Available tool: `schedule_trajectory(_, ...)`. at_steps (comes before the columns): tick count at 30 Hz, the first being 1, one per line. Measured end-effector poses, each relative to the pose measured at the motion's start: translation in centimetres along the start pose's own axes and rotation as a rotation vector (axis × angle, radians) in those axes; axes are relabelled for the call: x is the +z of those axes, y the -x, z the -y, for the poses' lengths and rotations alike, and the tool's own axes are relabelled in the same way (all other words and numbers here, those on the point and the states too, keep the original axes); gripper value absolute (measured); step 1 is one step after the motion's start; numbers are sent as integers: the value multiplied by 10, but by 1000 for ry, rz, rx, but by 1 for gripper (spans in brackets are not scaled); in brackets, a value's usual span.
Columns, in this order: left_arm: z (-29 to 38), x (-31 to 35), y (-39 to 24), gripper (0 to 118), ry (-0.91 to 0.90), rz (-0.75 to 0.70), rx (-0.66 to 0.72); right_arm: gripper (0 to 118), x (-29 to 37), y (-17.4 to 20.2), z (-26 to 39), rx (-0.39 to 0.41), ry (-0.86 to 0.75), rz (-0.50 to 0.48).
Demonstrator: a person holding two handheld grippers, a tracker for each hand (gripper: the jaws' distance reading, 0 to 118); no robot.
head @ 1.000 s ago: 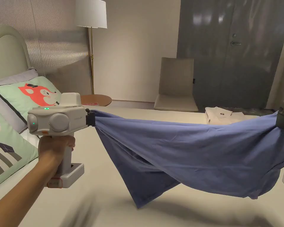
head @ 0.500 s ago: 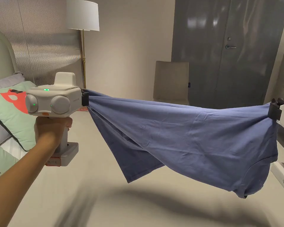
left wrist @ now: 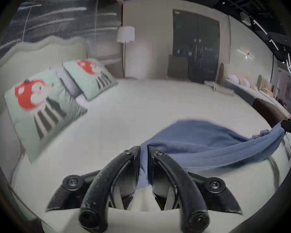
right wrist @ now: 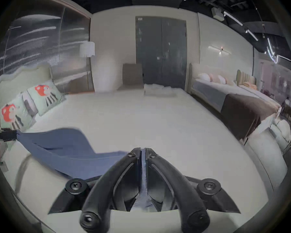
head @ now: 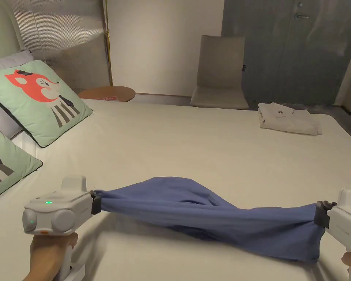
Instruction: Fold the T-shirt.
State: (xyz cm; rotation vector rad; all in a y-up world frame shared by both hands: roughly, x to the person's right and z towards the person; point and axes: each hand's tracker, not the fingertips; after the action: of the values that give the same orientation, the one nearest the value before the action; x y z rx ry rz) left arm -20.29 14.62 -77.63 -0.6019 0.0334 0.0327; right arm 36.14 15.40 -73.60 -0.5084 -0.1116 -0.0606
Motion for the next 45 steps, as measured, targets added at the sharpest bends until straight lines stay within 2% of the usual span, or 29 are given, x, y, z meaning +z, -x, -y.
schedule_trajectory(6,95,28,27,7,114,1,23,5,48,-5,89,-80,111,-12)
schedule_trajectory(14,153,94,48,7,128,10,59,5,123,-11,144,-151,134,-18)
schedule_trajectory(20,188,145,49,7,146,25,11,5,174,-12,177,-134,146,1)
schedule_trajectory(24,207,150,50,7,182,22,-2,6,188,-3,198,-50,200,55)
schedule_trajectory(28,205,148,48,7,186,10,7,6,177,-3,219,-70,227,59)
schedule_trajectory(29,203,147,47,12,197,8,3,7,180,0,216,-73,211,66)
schedule_trajectory(31,197,148,45,14,205,2,-5,8,181,0,206,-73,220,75)
schedule_trajectory(32,192,151,42,18,210,-9,-7,12,186,4,199,-63,216,88)
schedule_trajectory(33,187,154,41,26,199,-6,-7,23,191,8,191,-49,190,107)
schedule_trajectory(34,180,158,38,41,170,6,0,42,195,10,181,-31,152,115)
schedule_trajectory(35,170,163,32,65,120,21,12,72,200,12,168,-21,111,102)
schedule_trajectory(36,160,168,27,82,81,34,20,91,206,16,154,-29,65,95)
schedule_trajectory(37,149,174,22,97,42,49,32,102,213,20,141,-34,14,92)
schedule_trajectory(38,134,183,14,105,-20,77,43,105,225,25,122,-33,-42,82)
schedule_trajectory(45,60,253,-50,105,-408,183,2,104,276,52,50,2,-371,72)
